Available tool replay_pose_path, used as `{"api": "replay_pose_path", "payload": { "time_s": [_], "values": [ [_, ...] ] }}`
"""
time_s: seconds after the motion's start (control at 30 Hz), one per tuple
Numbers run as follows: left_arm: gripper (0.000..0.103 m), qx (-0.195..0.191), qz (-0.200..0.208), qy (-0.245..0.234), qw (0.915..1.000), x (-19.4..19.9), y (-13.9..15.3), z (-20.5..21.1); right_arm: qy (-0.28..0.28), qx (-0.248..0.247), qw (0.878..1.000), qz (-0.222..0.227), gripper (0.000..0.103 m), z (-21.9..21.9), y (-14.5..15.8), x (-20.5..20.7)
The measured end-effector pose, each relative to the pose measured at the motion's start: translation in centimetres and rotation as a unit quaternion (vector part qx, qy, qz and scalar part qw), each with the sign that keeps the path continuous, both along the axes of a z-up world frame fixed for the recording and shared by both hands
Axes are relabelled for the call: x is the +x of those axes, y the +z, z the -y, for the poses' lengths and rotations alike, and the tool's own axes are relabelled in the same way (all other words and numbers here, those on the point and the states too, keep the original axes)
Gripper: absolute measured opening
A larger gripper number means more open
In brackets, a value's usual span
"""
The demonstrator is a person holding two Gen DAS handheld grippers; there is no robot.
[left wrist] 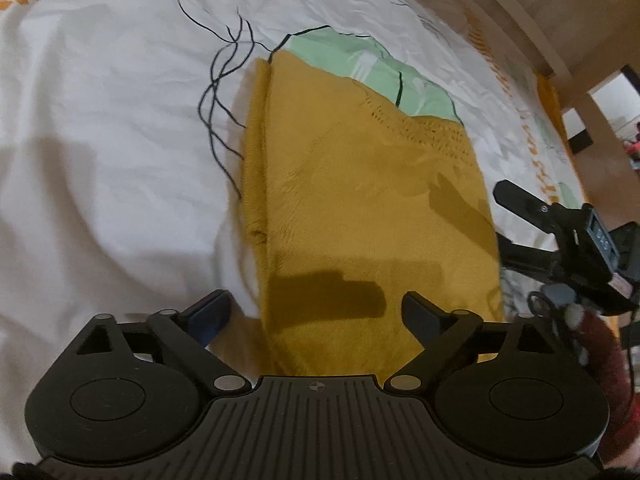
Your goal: Fold small clothes
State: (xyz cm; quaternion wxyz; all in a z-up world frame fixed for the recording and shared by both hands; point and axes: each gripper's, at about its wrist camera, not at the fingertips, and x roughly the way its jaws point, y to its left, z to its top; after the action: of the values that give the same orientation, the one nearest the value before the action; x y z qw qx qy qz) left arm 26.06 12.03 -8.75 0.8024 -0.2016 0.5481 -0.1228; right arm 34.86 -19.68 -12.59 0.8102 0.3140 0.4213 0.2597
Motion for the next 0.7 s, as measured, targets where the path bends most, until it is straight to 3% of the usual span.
{"api": "replay_pose_path", "payload": {
  "time_s": [0.37, 0.6, 0.63, 0.7],
  "values": [
    [0.096, -0.045, -0.01, -0.01, 0.9989, 0.9, -0.4, 0.2, 0.023, 0.057, 0.998, -0.003, 0.103, -0.8, -1.1, 3.6],
    [0.093, -0.103, -0.03, -0.031, 0.9937, 0.3, -1.0, 1.3, 0.047, 0.053, 0.997, 0.009, 0.103, -1.1, -1.2, 4.0],
    [0.089, -0.101, -0.03, -0.032, 0.9939, 0.3, -1.0, 1.3, 0.055, 0.051, 0.997, 0.014, 0.103, -1.0, -1.2, 3.8],
    [0.069, -0.098, -0.031, -0.022, 0.9945, 0.3, -0.9, 1.1, 0.061, 0.052, 0.997, 0.019, 0.102, -0.8, -1.1, 3.5]
  ]
}}
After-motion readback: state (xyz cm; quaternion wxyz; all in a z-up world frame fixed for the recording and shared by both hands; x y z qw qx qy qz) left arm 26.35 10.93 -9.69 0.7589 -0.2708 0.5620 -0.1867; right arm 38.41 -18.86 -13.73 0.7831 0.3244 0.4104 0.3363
